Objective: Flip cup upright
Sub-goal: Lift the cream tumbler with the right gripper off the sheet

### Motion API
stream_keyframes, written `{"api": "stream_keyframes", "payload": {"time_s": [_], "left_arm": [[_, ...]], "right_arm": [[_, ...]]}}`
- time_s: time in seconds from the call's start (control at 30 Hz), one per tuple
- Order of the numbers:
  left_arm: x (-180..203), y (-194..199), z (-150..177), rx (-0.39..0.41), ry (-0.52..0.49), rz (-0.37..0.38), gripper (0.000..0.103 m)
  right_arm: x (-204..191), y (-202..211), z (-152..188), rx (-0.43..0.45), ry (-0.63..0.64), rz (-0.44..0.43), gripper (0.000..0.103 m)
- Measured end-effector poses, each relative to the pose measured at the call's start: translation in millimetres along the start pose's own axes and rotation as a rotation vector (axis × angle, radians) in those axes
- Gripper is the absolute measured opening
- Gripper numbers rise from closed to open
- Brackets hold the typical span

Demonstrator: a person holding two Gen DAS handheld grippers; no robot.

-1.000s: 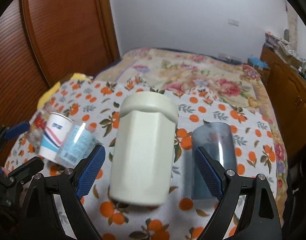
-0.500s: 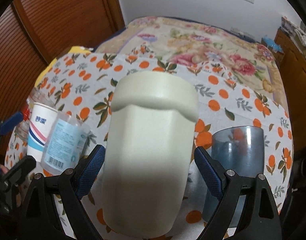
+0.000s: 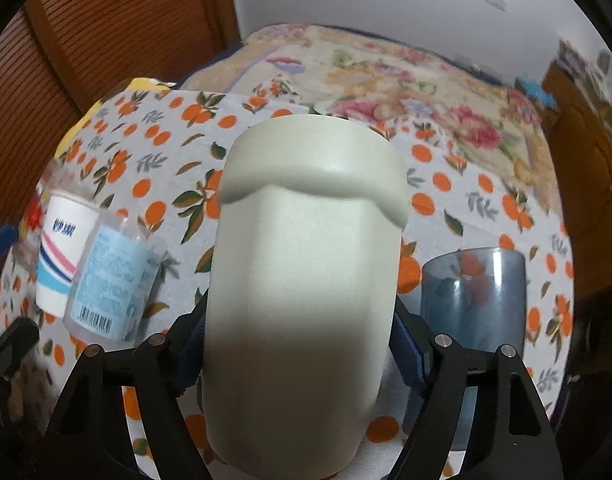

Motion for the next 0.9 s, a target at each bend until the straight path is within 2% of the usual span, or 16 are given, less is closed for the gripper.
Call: {"api": "stream_keyframes", "payload": {"time_s": [0.27,0.6,0.9], "left_arm": [[5,31,8,0.039,-0.003,-0.001,0.097],[16,71,26,0.071,-0.009,0.006,0.097],[17,84,47,0.053,-0.005,-0.006,0.097]], "right_arm": [[-19,34,22,0.043,-0.01,-0.035,0.079],[-60,73,77,0.071,-0.002,-0.093,0.079],[-91,74,113,0.07,-0.019,-0.14,0.079]]}}
Point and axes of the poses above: each gripper's, at about its wrist camera, not at the fingertips, and y roughly against the way its jaws point, x to its right, z to its underside, the point moved 7 cm from there along -y, roughly the way its jaws point, and after that the axes turned 3 degrees about y, right-handed, at the moved point
